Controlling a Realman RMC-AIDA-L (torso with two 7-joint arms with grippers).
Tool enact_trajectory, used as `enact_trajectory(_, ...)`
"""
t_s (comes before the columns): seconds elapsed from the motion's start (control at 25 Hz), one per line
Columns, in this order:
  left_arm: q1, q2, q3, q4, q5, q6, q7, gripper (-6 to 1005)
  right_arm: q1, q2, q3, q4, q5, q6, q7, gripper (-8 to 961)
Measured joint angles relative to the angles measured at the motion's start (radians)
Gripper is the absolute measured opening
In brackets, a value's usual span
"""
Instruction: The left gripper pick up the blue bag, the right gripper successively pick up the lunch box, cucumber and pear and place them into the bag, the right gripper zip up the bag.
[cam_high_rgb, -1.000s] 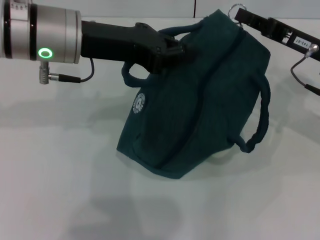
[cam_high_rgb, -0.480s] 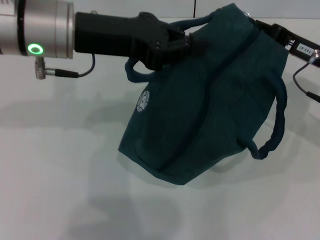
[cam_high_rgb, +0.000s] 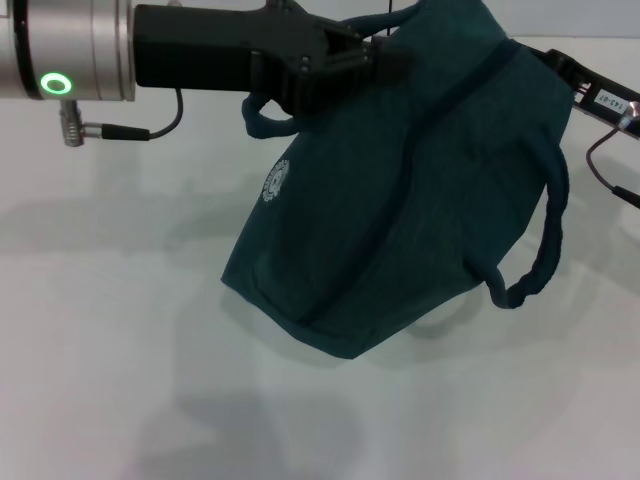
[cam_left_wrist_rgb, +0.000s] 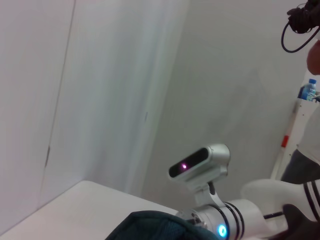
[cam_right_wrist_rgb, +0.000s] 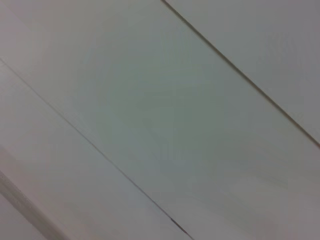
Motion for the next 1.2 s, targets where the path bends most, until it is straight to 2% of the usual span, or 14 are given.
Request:
enact_trajectory(0.2,-0.003,-0.003,0.001,-0.005,0.009,-0.047,-0.002,44,-0.009,-0.002,0.005,0.001,0.000,-0.013,0.002,133)
enact_trajectory(0.36,-0.022,-0.004,0.000,-0.049,0.017,-0.088,0.000,44,-0.019,-0.014,0.006,0.001,0.000,-0.027,0.003,180)
enact_trajectory(0.56,-0.083,-0.004,0.000,-0.148,0.078,-0.145,0.018,44,-0.050,-0.031,0.018,0.002,0.000,-0.052,0.004,402)
enact_trajectory(0.72,-0.106,-0.005,0.000,-0.205,0.115,-0.196,0.034,44,-0.069,-0.037,0.019,0.001,0.000,-0.060,0.005,486)
enact_trajectory(1.0,-0.111,-0.005,0.001,-0.236,0.175,-0.266,0.032,44,-0.100,-0.050,0.037,-0.002,-0.001,-0.082,0.000,634)
enact_trajectory(1.2,-0.125,0.000,0.000,-0.294,0.205,-0.298,0.019,44,-0.114,-0.048,0.060,-0.003,-0.001,-0.089,-0.006,832)
